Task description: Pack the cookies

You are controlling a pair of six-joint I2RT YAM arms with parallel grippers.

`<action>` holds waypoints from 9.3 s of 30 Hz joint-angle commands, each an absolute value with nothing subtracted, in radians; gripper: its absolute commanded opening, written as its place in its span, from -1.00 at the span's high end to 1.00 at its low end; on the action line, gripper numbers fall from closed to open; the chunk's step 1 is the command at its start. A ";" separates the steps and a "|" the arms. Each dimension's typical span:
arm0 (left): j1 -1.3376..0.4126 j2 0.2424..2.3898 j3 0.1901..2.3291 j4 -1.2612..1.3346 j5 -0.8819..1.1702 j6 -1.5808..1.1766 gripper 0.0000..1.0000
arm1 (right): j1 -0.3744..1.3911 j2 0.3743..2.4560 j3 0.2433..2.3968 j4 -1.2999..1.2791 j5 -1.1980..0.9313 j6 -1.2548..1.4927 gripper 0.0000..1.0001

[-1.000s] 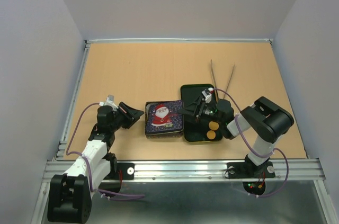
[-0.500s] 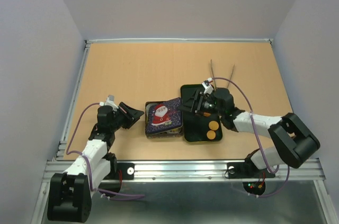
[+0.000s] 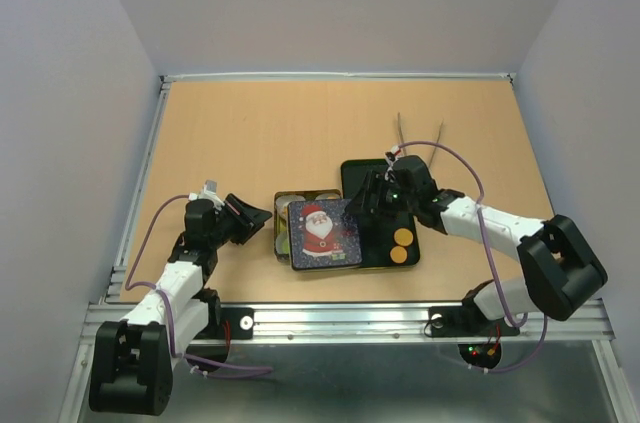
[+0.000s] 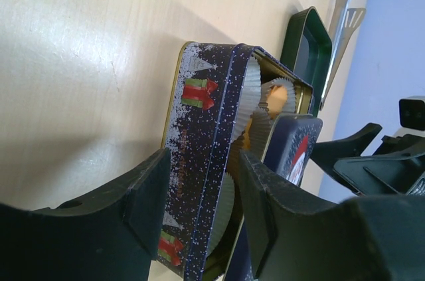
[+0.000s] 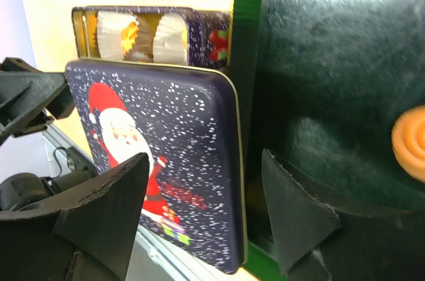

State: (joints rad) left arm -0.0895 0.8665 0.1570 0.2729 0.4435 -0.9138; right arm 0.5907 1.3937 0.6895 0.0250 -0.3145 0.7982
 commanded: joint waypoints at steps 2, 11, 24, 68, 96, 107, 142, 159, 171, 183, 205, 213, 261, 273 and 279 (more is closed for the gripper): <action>-0.087 0.854 0.173 0.293 0.445 -0.894 -0.11 | 0.595 1.303 0.703 -0.051 -0.281 0.759 -0.35; -0.087 0.858 0.189 0.295 0.456 -0.900 -0.10 | 0.693 1.296 0.571 0.064 -0.328 0.911 0.16; -0.144 0.821 0.241 0.207 0.474 -0.842 -0.09 | 0.701 1.367 0.609 0.084 -0.296 0.899 0.28; -0.325 0.709 0.256 0.103 0.299 -0.844 -0.06 | 0.710 1.631 0.931 0.087 -0.284 0.922 0.34; -0.379 0.635 0.292 0.061 0.136 -0.831 -0.17 | 0.712 1.687 0.983 0.067 -0.268 0.956 0.41; -0.379 0.695 0.253 0.092 0.172 -0.835 -0.18 | 0.709 1.697 0.985 0.064 -0.272 0.959 0.42; -0.385 0.994 0.318 0.247 0.163 -0.808 -0.04 | 0.710 1.672 0.996 0.061 -0.311 0.937 0.42; -0.416 1.022 0.319 0.406 0.160 -0.871 0.10 | 0.710 1.689 0.988 0.067 -0.322 0.942 0.43; -0.456 1.098 0.341 0.479 0.141 -0.885 0.41 | 0.710 1.686 0.979 0.077 -0.322 0.946 0.44; -0.453 0.970 0.393 0.330 0.054 -0.844 0.76 | 0.709 1.635 1.003 0.071 -0.304 0.934 0.01; -0.176 0.963 0.453 0.233 0.328 -0.672 0.77 | 0.681 1.543 1.066 -0.100 -0.206 0.841 -0.38; -0.112 0.983 0.437 0.222 0.360 -0.646 0.77 | 0.681 1.563 1.066 -0.100 -0.219 0.836 -0.38; -0.055 0.957 0.489 0.025 0.192 -0.649 0.64 | 0.680 1.723 1.114 -0.072 -0.324 0.825 0.22; -0.054 0.979 0.410 0.031 0.072 -0.742 0.48 | 0.681 1.738 1.149 -0.064 -0.337 0.833 0.25; -0.054 1.048 0.374 0.074 0.097 -0.747 0.60 | 0.681 1.755 1.160 -0.064 -0.344 0.834 0.26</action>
